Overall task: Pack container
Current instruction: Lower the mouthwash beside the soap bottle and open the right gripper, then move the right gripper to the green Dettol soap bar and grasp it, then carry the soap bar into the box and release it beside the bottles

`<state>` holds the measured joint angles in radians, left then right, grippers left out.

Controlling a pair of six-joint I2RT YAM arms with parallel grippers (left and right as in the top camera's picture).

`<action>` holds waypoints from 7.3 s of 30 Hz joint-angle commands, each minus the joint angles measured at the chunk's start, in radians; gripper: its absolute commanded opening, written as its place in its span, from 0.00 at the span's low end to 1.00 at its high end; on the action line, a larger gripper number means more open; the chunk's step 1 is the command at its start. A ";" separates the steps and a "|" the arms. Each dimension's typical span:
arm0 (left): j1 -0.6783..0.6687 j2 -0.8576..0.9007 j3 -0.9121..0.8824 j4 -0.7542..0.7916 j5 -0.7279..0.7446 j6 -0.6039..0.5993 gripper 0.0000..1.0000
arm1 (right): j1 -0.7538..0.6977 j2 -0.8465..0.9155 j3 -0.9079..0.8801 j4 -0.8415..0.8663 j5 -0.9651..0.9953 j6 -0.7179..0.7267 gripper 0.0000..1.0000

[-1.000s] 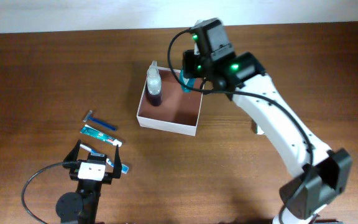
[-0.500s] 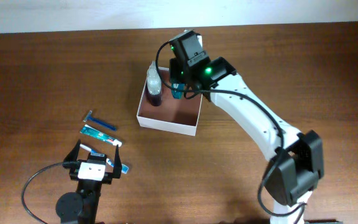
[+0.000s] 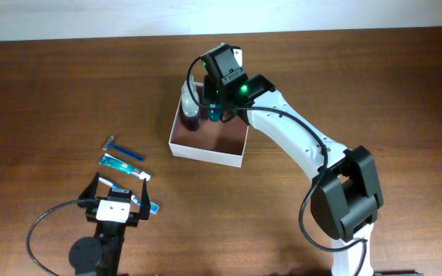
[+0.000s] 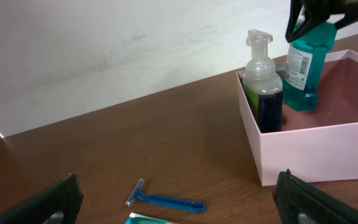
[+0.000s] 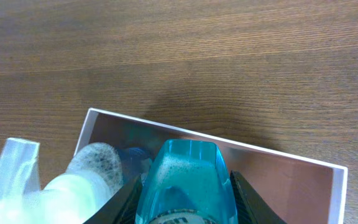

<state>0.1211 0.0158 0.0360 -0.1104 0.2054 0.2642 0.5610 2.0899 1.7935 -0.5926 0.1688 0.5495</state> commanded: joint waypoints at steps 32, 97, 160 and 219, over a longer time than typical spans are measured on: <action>0.006 0.002 -0.005 0.001 -0.003 -0.017 0.99 | -0.005 -0.194 0.216 -0.311 0.000 -0.126 0.68; 0.006 0.002 -0.005 0.001 -0.004 -0.017 0.99 | -0.091 -0.185 -0.327 -0.402 -0.025 -0.074 0.70; 0.006 0.002 -0.005 0.001 -0.004 -0.017 1.00 | -0.666 -0.236 -0.622 -0.237 -0.192 0.537 0.78; 0.006 0.002 -0.005 0.001 -0.003 -0.017 0.99 | -0.542 -0.248 -0.186 -0.281 -0.699 -0.490 0.45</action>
<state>0.1211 0.0177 0.0360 -0.1104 0.2054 0.2642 -0.0471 1.8511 1.5837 -0.8963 -0.4442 0.1234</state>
